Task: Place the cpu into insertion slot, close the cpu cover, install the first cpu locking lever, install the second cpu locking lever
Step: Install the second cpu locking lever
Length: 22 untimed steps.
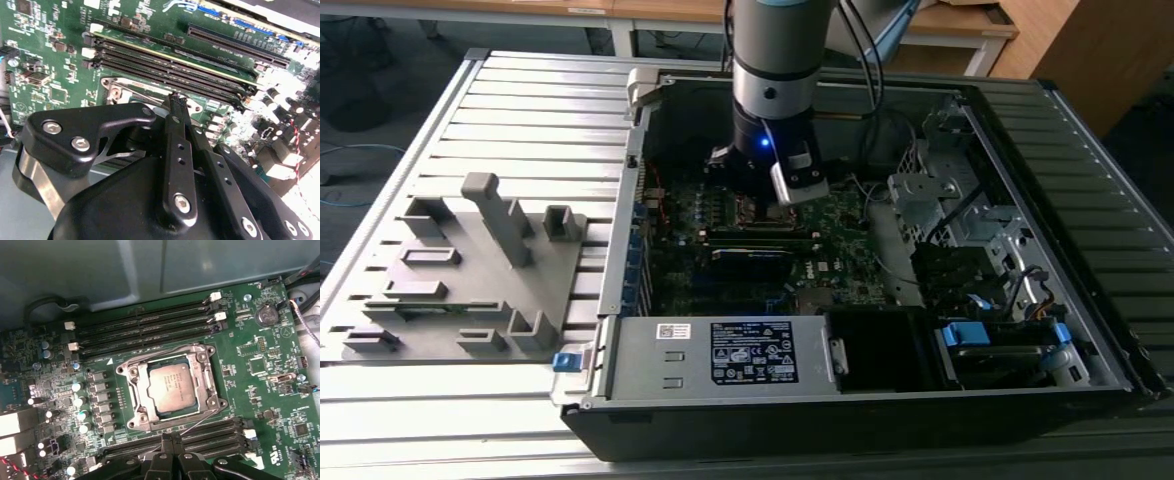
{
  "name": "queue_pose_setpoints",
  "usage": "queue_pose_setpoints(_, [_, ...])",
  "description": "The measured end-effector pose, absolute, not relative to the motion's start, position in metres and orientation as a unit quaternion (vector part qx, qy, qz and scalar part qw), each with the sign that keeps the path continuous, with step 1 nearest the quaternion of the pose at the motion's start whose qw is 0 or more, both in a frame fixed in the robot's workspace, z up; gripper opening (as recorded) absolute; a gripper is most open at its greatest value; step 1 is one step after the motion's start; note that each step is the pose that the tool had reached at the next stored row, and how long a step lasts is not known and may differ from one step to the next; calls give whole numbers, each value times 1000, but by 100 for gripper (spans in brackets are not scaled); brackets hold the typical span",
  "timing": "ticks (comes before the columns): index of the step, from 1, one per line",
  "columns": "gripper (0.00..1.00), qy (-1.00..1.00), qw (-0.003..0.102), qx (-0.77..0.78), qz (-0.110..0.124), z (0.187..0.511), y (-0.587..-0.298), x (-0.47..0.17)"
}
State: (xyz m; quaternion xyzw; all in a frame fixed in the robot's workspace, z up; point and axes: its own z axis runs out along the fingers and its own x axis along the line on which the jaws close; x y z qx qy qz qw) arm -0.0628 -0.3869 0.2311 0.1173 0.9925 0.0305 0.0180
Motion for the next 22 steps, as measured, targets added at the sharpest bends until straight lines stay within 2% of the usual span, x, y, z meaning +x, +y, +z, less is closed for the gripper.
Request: queue_pose_setpoints(22, [11,992,18,117,30,225,-387,-72])
